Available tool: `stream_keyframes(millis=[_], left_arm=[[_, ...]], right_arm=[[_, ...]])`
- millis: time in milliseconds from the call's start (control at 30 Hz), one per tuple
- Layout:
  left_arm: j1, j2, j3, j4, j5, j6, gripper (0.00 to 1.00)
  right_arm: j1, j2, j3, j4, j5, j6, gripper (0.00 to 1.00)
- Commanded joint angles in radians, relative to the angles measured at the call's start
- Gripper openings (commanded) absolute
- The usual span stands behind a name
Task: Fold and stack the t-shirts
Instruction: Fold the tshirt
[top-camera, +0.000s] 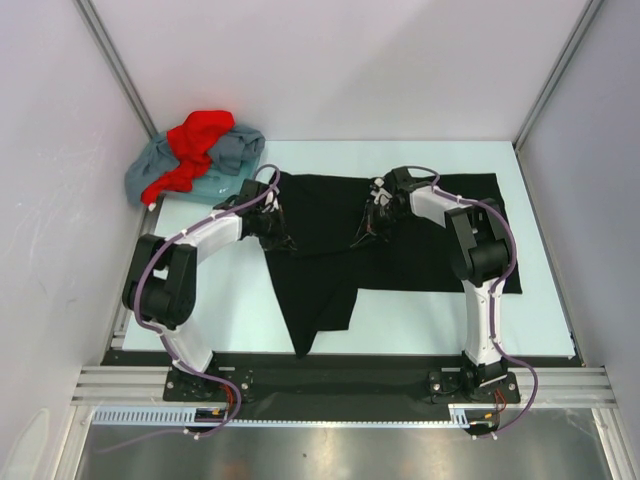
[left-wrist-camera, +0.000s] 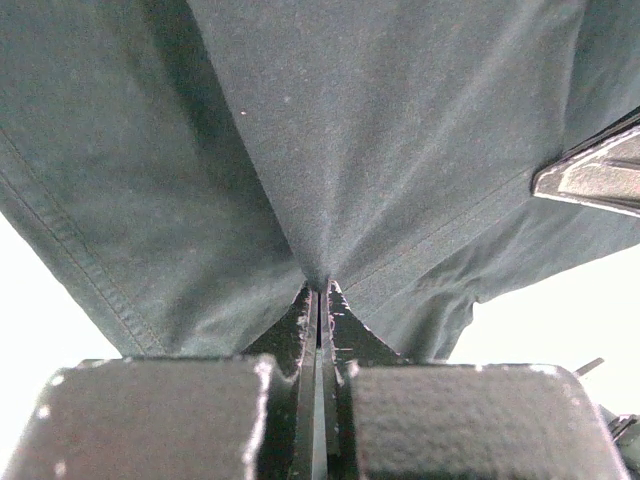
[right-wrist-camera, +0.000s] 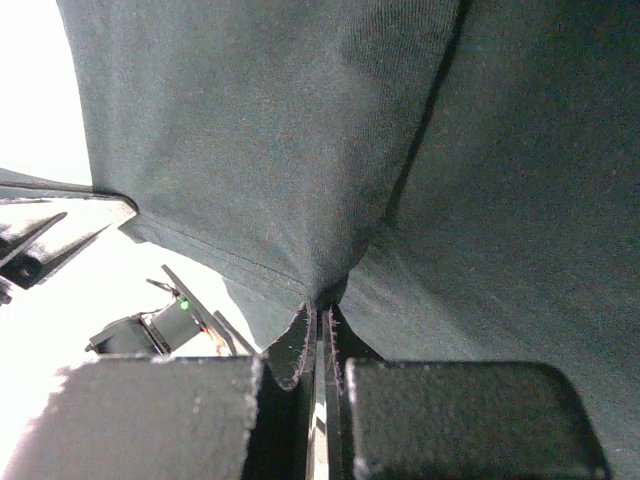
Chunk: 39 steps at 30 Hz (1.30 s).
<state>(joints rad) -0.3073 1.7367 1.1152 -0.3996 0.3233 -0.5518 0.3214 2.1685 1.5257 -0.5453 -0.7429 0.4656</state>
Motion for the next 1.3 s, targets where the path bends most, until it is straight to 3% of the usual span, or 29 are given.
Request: stream_keyframes(millis=[0,67,133,167,200,233,267,367,400,600,767,900,1000,1267], left_arm=[[-0.004,-0.046,-0.026,-0.019,0.017,-0.007,0.00],[-0.006,-0.043,-0.041,-0.015,0.019,0.000,0.00],[-0.004,-0.037,-0.038,-0.015,0.032,0.012,0.08],[-0.004,-0.040,-0.034,-0.015,0.033,0.030,0.13],[-0.004,-0.046,-0.028,-0.015,0.023,0.041,0.26],[-0.004,-0.067,-0.008,-0.015,-0.015,0.052,0.34],[-0.003,-0.077,0.007,-0.015,-0.036,0.082,0.47],[0.007,-0.075,0.106,-0.016,-0.136,0.136,0.64],[0.019,-0.063,0.162,-0.018,-0.151,0.142,0.66],[0.046,0.139,0.354,0.005,-0.260,0.159,0.65],[0.057,0.320,0.590,0.019,-0.349,0.174,0.64],[0.066,0.428,0.756,0.025,-0.446,0.174,0.63],[0.076,0.483,0.799,0.051,-0.471,0.165,0.61],[0.119,0.595,0.879,0.080,-0.423,0.070,0.53]], right_arm=[[0.005,-0.039,-0.006,-0.016,-0.009,-0.008,0.00],[0.007,-0.039,-0.006,-0.018,-0.007,-0.005,0.00],[0.005,-0.036,-0.002,-0.021,-0.004,-0.007,0.00],[0.002,-0.036,0.002,-0.031,-0.004,-0.011,0.00],[-0.002,-0.032,0.023,-0.050,0.003,-0.025,0.02],[-0.008,-0.033,0.037,-0.083,0.011,-0.030,0.03],[-0.022,-0.038,0.048,-0.093,0.016,-0.031,0.11],[-0.068,-0.088,0.073,-0.105,0.080,-0.038,0.33],[-0.083,-0.110,0.079,-0.101,0.139,-0.035,0.37],[-0.253,-0.118,0.148,0.044,0.387,0.025,0.58],[-0.399,-0.009,0.360,0.110,0.500,-0.017,0.63],[-0.498,0.125,0.581,0.032,0.484,-0.059,0.65],[-0.557,0.185,0.669,-0.011,0.496,-0.100,0.67],[-0.653,0.278,0.738,0.013,0.465,-0.154,0.70]])
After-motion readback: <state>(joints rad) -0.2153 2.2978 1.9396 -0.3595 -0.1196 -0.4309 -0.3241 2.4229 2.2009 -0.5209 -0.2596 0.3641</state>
